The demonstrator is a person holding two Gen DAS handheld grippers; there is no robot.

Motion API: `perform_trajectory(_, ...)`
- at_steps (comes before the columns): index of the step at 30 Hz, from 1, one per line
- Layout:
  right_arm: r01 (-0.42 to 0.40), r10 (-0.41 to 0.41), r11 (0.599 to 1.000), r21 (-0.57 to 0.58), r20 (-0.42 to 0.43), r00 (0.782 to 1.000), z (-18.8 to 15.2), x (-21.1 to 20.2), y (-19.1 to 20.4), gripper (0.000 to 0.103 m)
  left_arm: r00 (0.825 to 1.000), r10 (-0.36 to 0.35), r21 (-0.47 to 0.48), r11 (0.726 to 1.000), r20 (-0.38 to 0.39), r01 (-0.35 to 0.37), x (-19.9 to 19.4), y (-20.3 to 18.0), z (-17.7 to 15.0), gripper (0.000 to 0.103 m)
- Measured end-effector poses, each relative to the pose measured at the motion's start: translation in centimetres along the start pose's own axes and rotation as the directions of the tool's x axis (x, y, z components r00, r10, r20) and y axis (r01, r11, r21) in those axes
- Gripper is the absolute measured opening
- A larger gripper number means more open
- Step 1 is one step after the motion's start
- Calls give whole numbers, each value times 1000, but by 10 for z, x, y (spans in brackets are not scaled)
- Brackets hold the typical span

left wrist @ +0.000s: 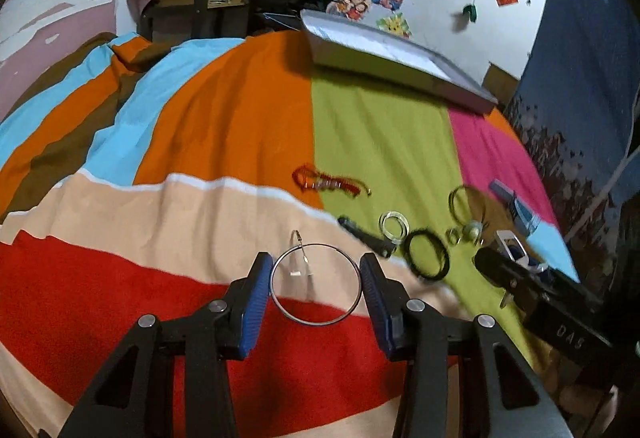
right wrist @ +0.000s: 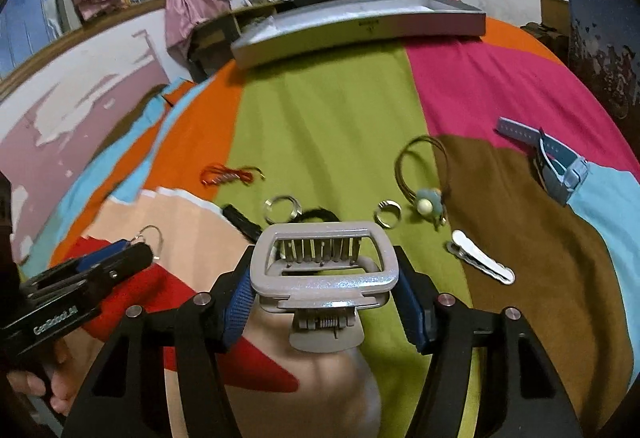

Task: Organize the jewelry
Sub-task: 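Carry the hoop rings into the grey tray while the right tool carries the claw clip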

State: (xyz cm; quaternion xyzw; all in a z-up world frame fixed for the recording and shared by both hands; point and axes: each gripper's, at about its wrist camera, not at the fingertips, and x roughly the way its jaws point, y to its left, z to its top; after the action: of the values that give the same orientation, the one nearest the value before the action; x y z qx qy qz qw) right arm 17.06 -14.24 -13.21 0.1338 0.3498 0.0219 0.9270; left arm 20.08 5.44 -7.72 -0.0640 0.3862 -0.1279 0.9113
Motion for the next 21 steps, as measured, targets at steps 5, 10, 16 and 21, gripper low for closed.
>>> perform_trajectory(5, -22, 22, 1000, -14, 29, 999, 13, -10, -1, 58, 1000, 5, -4, 1000, 13, -4, -3, -1, 20, 43)
perform_trajectory(10, -33, 34, 999, -10, 43, 998, 37, -17, -3, 58, 997, 8, 37, 999, 72, -11, -1, -8, 67, 43)
perform_trajectory(16, -65, 68, 997, -32, 103, 992, 111, -13, -13, 58, 992, -50, 37, 998, 113, 46, 20, -18, 146, 43)
perform_trajectory(21, -37, 62, 991, -128, 195, 979, 182, 6, -18, 58, 983, -86, 52, 996, 164, 78, 50, -35, 210, 43)
